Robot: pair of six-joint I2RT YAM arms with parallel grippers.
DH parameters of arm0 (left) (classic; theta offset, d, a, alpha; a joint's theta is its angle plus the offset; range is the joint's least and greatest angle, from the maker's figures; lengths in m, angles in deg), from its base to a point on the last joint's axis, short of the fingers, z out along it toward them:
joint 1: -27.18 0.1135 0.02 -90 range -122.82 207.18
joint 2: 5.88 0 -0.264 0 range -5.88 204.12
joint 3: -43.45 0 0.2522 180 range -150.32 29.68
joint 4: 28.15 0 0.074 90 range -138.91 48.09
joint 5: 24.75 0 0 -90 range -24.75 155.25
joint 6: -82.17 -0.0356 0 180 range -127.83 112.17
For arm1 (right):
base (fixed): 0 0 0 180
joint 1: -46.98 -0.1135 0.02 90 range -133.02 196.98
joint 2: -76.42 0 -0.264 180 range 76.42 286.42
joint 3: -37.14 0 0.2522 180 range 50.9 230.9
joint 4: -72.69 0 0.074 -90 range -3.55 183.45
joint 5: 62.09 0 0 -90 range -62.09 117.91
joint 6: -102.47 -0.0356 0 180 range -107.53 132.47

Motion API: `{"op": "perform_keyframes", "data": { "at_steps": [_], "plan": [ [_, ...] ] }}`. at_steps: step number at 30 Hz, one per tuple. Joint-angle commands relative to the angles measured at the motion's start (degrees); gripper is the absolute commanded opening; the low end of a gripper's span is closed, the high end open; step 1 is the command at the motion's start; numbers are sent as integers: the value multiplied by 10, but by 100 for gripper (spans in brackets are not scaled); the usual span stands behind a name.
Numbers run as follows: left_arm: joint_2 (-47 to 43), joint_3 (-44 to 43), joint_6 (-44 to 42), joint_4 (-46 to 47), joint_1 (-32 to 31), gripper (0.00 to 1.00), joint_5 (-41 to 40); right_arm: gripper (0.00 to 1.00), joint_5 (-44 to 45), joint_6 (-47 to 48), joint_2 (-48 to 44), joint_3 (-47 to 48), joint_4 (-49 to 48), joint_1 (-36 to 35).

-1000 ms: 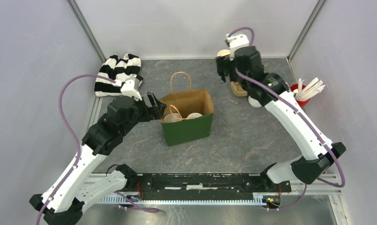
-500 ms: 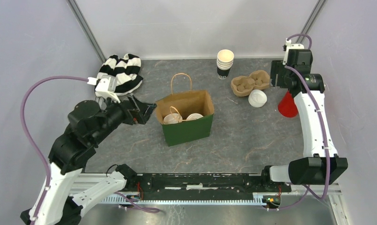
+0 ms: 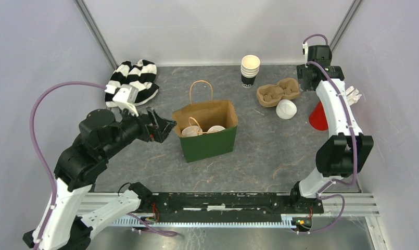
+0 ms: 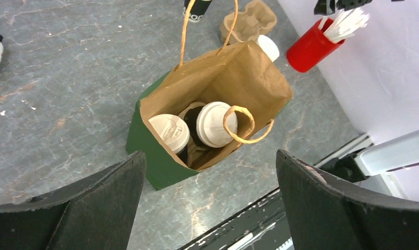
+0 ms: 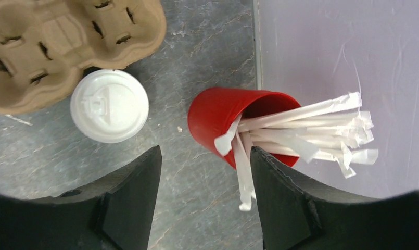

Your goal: Pack the takeout coffee

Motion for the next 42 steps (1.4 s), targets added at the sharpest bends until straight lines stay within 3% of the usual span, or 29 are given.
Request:
{"op": "perform_keyframes", "data": {
  "at_steps": [1,4,10,17,22,30,33,35,38,42],
  "plan": [
    [46,-49,-77,-33,-1,100,-12,70,60,28,26,25,-39,1],
    [60,-62,-85,-41,-1,100,-21,68,111,30,37,7,-42,3],
    [55,-67,-90,-49,-1,100,-46,61,129,44,53,-46,-80,4],
    [51,-76,-80,-63,-1,100,-62,35,150,47,84,-32,-100,3],
    [39,-91,-64,-76,-1,100,-74,0,164,33,77,2,-83,2],
    [28,-149,-72,-109,-1,100,-74,0,163,7,-38,57,-5,-49],
    [24,-152,-72,-99,-1,100,-52,0,86,-23,-82,110,47,-53],
    [18,-146,-64,-91,-1,100,-46,0,-13,-38,-120,129,56,-54],
    [8,-133,-37,-80,-2,100,-43,0,-216,-57,-183,131,40,-54],
    [-12,-109,-2,-56,-1,100,-7,0,-508,-109,-291,55,-54,-54]
  ]
}}
